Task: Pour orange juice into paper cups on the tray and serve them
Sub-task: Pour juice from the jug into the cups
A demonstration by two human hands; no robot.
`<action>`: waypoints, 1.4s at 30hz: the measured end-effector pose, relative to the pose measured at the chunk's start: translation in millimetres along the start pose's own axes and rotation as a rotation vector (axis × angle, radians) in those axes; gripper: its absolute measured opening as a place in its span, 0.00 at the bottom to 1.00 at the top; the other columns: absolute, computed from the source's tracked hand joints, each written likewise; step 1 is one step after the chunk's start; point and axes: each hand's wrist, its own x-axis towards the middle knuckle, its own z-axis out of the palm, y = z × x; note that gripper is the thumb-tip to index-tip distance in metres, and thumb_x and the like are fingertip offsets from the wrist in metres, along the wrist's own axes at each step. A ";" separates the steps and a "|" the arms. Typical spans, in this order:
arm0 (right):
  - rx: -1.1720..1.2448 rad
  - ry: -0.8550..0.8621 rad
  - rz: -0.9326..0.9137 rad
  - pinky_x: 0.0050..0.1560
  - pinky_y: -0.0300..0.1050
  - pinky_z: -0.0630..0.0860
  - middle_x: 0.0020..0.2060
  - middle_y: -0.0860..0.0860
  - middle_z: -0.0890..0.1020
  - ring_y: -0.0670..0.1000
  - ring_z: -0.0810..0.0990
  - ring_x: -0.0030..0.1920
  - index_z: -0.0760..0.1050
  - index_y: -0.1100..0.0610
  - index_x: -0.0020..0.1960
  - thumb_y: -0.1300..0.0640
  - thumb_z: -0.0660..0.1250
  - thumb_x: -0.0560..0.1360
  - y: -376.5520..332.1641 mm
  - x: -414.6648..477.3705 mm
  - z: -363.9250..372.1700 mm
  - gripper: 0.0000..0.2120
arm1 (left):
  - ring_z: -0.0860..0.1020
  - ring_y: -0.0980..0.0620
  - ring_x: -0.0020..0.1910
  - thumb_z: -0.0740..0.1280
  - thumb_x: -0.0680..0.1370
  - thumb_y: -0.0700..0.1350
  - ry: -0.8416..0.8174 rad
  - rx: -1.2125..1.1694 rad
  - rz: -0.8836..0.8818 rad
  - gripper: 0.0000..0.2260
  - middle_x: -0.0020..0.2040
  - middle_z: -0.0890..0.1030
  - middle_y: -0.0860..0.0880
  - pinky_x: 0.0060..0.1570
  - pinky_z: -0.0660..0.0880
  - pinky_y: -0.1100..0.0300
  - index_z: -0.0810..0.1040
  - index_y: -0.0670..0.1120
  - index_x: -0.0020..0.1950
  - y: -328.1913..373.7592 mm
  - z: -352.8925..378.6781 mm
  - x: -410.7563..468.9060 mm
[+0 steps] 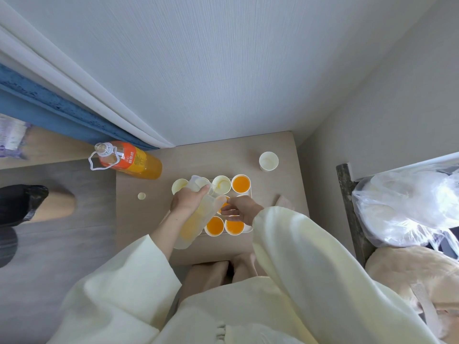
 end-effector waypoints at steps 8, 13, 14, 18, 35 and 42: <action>0.006 0.000 0.007 0.42 0.44 0.80 0.45 0.57 0.82 0.52 0.82 0.42 0.77 0.60 0.52 0.57 0.64 0.78 -0.7 -0.3 -4.4 0.07 | 0.73 0.46 0.46 0.60 0.77 0.64 -0.005 0.052 -0.002 0.23 0.47 0.75 0.45 0.46 0.69 0.56 0.74 0.43 0.51 9.2 2.4 4.7; 0.012 -0.024 -0.010 0.47 0.46 0.80 0.44 0.56 0.81 0.52 0.81 0.43 0.76 0.57 0.48 0.56 0.65 0.78 -1.6 -1.6 -5.6 0.04 | 0.76 0.43 0.53 0.61 0.77 0.64 0.007 0.074 -0.013 0.27 0.48 0.76 0.45 0.47 0.69 0.56 0.76 0.41 0.56 12.9 2.7 7.7; 0.012 -0.026 -0.012 0.48 0.46 0.80 0.44 0.56 0.81 0.52 0.81 0.43 0.76 0.57 0.49 0.56 0.65 0.78 -1.7 -1.3 -5.2 0.04 | 0.76 0.43 0.54 0.61 0.77 0.64 0.008 0.075 -0.012 0.27 0.49 0.77 0.44 0.47 0.69 0.56 0.76 0.40 0.56 13.4 3.0 8.1; -0.020 -0.030 -0.007 0.53 0.48 0.80 0.45 0.55 0.82 0.53 0.82 0.46 0.76 0.57 0.53 0.55 0.64 0.78 -1.0 0.3 -4.2 0.07 | 0.76 0.43 0.55 0.61 0.77 0.64 0.018 0.084 0.000 0.27 0.54 0.79 0.43 0.47 0.69 0.56 0.76 0.40 0.58 15.2 3.7 9.5; -0.033 -0.041 0.004 0.56 0.49 0.79 0.45 0.55 0.82 0.54 0.81 0.49 0.76 0.57 0.55 0.55 0.63 0.79 -0.2 2.0 -6.2 0.08 | 0.74 0.46 0.47 0.61 0.76 0.65 0.030 0.105 0.000 0.27 0.52 0.79 0.44 0.45 0.68 0.56 0.77 0.41 0.57 16.7 4.2 15.5; -0.025 -0.028 0.014 0.52 0.48 0.80 0.46 0.55 0.82 0.53 0.82 0.46 0.76 0.58 0.56 0.57 0.62 0.79 1.3 5.2 -5.2 0.08 | 0.77 0.43 0.53 0.62 0.75 0.65 0.038 0.089 0.003 0.28 0.54 0.80 0.43 0.45 0.69 0.56 0.77 0.42 0.58 15.1 3.5 16.3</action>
